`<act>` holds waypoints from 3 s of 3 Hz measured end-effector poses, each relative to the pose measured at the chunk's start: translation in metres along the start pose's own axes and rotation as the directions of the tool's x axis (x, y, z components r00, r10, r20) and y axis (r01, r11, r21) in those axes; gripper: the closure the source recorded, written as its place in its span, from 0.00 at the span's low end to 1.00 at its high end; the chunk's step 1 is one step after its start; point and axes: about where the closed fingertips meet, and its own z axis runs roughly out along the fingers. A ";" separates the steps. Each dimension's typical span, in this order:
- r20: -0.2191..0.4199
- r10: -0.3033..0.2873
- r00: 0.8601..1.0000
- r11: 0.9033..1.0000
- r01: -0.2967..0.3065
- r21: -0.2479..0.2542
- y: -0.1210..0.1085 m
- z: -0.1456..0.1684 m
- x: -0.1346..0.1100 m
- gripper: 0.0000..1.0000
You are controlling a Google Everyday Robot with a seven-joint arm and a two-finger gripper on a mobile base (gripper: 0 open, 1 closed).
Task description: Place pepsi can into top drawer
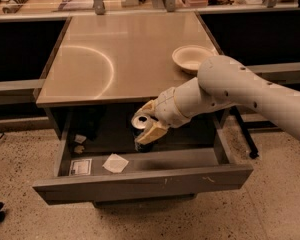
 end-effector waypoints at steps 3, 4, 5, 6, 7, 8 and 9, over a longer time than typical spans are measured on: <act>-0.026 -0.013 1.000 1.000 0.013 -0.012 0.000 0.039 0.054 1.00; -0.028 0.012 1.000 1.000 -0.013 -0.008 0.000 0.049 0.076 1.00; -0.016 0.036 0.999 0.999 -0.036 0.010 -0.001 0.058 0.095 1.00; -0.016 0.036 0.999 0.999 -0.036 0.010 -0.002 0.056 0.093 0.86; -0.016 0.036 0.999 0.999 -0.036 0.010 -0.002 0.056 0.093 0.63; -0.016 0.036 0.999 0.999 -0.036 0.010 -0.002 0.056 0.093 0.39; -0.016 0.036 0.999 0.999 -0.036 0.009 -0.002 0.057 0.093 0.16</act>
Offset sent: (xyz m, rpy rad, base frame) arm 0.0200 -0.0117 -0.0695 -0.0271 -0.0181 0.0112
